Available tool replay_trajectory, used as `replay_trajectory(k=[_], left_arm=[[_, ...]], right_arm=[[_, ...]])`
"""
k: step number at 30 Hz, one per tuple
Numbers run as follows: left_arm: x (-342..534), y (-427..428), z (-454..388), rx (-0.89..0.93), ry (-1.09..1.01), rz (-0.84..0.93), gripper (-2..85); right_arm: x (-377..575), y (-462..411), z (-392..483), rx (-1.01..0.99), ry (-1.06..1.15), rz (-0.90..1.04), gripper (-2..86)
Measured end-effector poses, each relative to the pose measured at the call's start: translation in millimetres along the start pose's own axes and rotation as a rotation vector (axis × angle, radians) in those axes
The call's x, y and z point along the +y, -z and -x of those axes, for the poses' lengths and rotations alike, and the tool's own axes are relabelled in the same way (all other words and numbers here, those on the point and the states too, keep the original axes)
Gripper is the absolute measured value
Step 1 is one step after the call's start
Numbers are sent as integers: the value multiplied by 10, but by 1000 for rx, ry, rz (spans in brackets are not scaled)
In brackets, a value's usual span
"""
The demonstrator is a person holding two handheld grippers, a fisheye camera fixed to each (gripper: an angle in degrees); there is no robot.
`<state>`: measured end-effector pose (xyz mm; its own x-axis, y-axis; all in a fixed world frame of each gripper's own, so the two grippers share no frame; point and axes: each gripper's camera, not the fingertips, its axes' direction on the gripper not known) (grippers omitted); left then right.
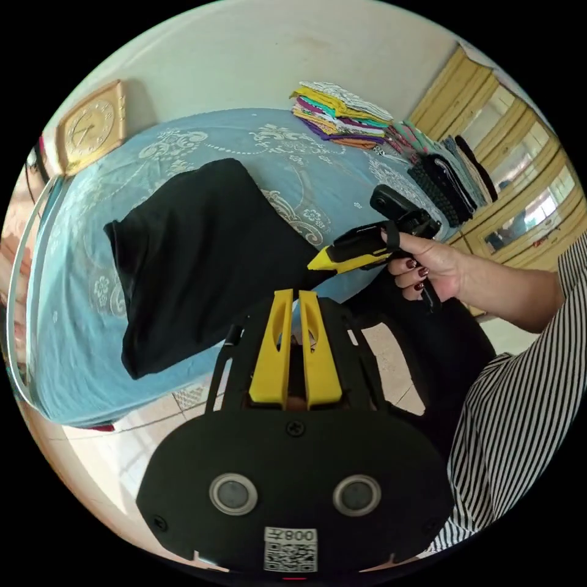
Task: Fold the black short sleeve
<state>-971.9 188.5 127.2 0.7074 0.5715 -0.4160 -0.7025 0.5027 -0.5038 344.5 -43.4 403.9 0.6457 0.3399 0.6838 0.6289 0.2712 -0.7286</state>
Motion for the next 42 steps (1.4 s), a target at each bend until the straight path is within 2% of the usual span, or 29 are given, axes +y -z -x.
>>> replay_trajectory(k=[4, 6, 9, 12, 18, 22, 25, 30, 42], left_arm=[[471, 153, 742, 296, 293, -125, 41], [811, 139, 1201, 549, 469, -255, 58], [1179, 21, 1621, 791, 651, -409, 89], [1482, -117, 1912, 935, 800, -545, 111], [1889, -199, 2323, 982, 1017, -726, 121], [1954, -149, 2512, 963, 1067, -765, 107], [1934, -73, 2615, 924, 1072, -732, 63], [1873, 210, 2527, 829, 1008, -677, 35], [1828, 794, 1790, 836, 792, -652, 28]], right_arm=[[-47, 77, 22, -85, 18, -22, 19], [-90, 84, 71, -114, 30, -25, 17], [-170, 92, 157, -142, 51, -23, 16], [-234, 100, 229, -135, 71, -16, 15], [-239, 179, 271, -125, 95, -24, 16], [-195, 237, 208, -113, 89, -34, 16], [-147, 293, 141, -102, 82, -46, 16], [-1, 424, 41, -76, 75, -64, 15], [1083, 989, -241, -69, 90, -140, 13]])
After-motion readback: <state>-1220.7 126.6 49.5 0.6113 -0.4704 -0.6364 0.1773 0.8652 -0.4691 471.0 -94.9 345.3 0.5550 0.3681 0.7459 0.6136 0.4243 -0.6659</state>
